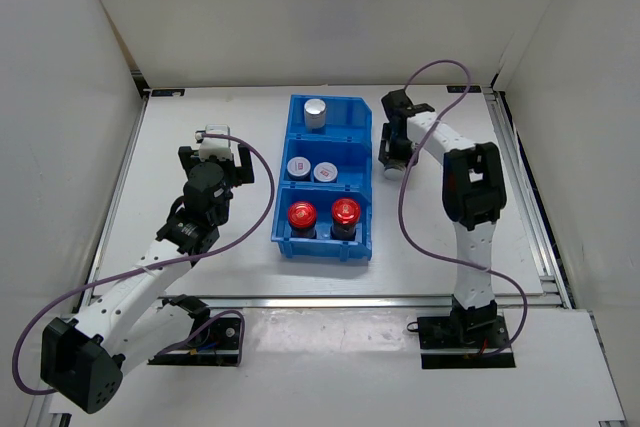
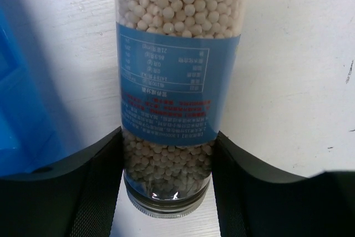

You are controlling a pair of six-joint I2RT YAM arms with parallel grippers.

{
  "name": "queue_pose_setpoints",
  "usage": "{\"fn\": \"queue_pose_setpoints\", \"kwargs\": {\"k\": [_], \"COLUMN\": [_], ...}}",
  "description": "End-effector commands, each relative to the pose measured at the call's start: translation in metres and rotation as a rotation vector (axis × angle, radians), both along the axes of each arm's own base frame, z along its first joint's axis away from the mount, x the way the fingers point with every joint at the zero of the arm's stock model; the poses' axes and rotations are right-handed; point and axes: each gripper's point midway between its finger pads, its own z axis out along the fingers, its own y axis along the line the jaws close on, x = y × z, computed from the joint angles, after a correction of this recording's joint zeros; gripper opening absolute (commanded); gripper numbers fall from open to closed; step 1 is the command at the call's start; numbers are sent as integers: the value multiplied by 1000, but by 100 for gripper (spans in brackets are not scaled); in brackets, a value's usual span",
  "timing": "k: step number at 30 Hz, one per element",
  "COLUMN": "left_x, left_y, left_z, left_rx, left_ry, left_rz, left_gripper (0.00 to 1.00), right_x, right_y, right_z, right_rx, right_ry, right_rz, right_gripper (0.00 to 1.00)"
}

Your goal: Organize the condiment bottles

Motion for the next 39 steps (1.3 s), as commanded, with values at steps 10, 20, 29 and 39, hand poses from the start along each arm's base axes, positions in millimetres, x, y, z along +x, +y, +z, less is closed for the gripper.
{"fn": "queue_pose_setpoints", "kwargs": {"k": [10,20,29,39], "left_x": [1,2,2,2], "left_y": [-7,-7,-7,-8], "left_z": [18,15,15,15], "left_rx": [-28,-24,-24,-33], "left_ry": [-33,-25,-25,-25], "left_rz": [-27,-27,-27,-27], "left_gripper": [100,100,100,100], "right_x": [-13,8,-1,-11], "right_y": [-12,20,34,40], "right_z": [54,167,187,188], "right_rx": [10,348,506,881], "right_ry": [-69,-243,-201,-104], "right_rz": [2,67,103,31], "right_gripper": [0,0,0,0]}}
